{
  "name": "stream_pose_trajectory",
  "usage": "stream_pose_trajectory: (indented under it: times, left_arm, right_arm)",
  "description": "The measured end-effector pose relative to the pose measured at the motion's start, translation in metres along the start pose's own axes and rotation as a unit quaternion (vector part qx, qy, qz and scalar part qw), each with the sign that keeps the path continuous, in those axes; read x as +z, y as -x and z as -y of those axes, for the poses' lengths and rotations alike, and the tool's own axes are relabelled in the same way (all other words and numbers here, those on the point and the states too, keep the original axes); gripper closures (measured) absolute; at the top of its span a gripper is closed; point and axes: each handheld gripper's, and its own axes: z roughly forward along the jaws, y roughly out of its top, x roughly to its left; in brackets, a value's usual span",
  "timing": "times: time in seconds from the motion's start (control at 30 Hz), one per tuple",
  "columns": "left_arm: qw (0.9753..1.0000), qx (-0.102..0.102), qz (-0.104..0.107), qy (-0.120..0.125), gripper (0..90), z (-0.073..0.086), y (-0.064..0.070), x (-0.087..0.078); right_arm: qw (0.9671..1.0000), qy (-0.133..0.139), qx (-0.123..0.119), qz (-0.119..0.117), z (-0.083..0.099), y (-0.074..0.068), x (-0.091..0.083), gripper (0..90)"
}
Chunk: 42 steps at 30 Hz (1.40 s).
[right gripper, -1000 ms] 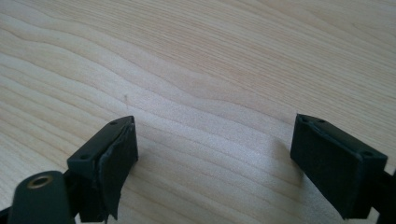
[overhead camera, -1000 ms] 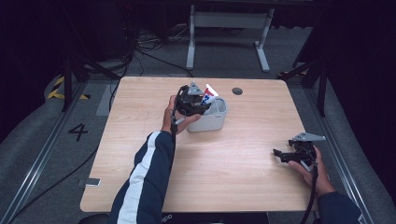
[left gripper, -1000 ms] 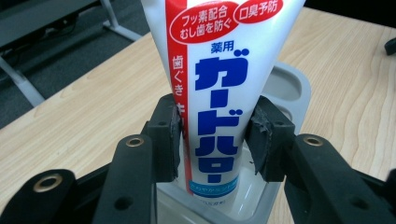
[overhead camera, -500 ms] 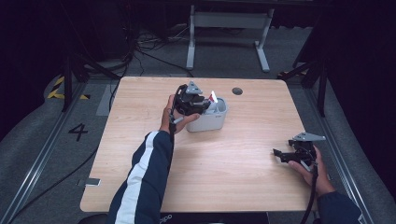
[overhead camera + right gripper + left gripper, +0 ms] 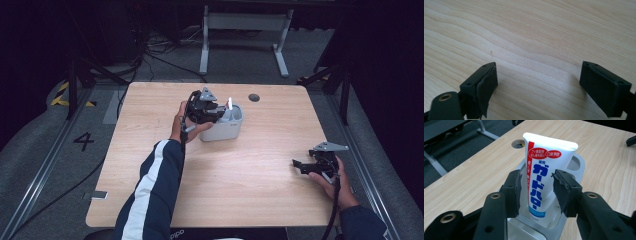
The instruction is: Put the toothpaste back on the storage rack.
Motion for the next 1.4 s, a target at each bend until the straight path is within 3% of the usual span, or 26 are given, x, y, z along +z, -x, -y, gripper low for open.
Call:
stream_pose_trajectory:
  times: [0.37, 0.9, 1.4]
  left_arm:
    - [1.0000, 0.006, -0.007, -0.001, 56.0, 0.001, 0.001, -0.008]
    - [0.9987, 0.045, -0.019, -0.012, 50.6, 0.003, 0.006, -0.032]
    - [0.9960, 0.082, -0.026, -0.024, 47.1, 0.016, 0.013, -0.056]
  right_arm:
    - [1.0000, 0.000, 0.000, 0.000, 0.000, 0.000, 0.000, 15.2]
    - [1.0000, 0.000, 0.000, 0.000, 0.000, 0.000, 0.000, 15.3]
    - [1.0000, 0.000, 0.000, 0.000, 0.000, 0.000, 0.000, 15.3]
